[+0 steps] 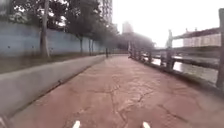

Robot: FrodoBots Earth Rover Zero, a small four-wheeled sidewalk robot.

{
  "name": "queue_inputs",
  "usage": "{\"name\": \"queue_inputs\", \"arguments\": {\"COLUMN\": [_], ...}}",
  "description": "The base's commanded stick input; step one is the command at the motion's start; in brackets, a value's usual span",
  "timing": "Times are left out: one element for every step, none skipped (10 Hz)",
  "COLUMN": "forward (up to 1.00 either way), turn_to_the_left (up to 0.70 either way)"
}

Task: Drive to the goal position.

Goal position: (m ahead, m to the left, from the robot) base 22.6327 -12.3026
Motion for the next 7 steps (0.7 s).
{"name": "queue_inputs", "arguments": {"forward": [0.70, 0.70, 0.70, 0.70, 0.70, 0.70, 0.70], "turn_to_the_left": [0.00, 0.00, 0.00, 0.00, 0.00, 0.00, 0.00]}}
